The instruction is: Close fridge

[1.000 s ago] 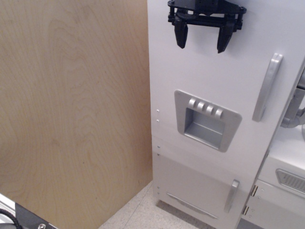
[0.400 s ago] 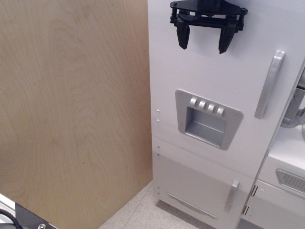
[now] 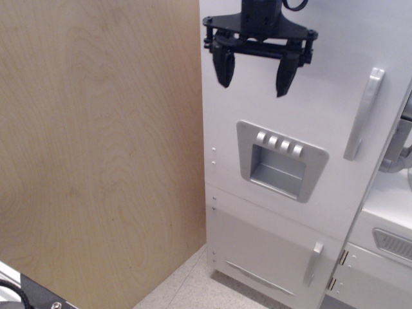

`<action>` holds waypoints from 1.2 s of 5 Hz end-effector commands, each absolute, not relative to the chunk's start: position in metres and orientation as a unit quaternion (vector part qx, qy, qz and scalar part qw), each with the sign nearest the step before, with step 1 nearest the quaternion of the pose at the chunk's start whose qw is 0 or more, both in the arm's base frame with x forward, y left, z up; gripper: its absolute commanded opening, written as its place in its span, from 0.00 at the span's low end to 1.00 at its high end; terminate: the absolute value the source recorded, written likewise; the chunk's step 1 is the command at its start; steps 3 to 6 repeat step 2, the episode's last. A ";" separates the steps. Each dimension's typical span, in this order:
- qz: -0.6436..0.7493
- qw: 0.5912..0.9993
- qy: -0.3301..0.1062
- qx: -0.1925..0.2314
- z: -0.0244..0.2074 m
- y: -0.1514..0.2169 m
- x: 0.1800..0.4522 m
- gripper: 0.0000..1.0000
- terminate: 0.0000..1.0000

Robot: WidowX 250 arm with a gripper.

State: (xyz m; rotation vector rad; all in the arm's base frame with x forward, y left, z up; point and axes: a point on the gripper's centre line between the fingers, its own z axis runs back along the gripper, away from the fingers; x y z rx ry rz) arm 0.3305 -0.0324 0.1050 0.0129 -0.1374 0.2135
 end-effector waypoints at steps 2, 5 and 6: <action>0.104 0.990 -0.098 0.000 0.125 -0.031 0.335 1.00 1.00; 0.104 0.990 -0.098 0.000 0.125 -0.031 0.335 1.00 1.00; 0.104 0.990 -0.098 0.000 0.125 -0.031 0.335 1.00 1.00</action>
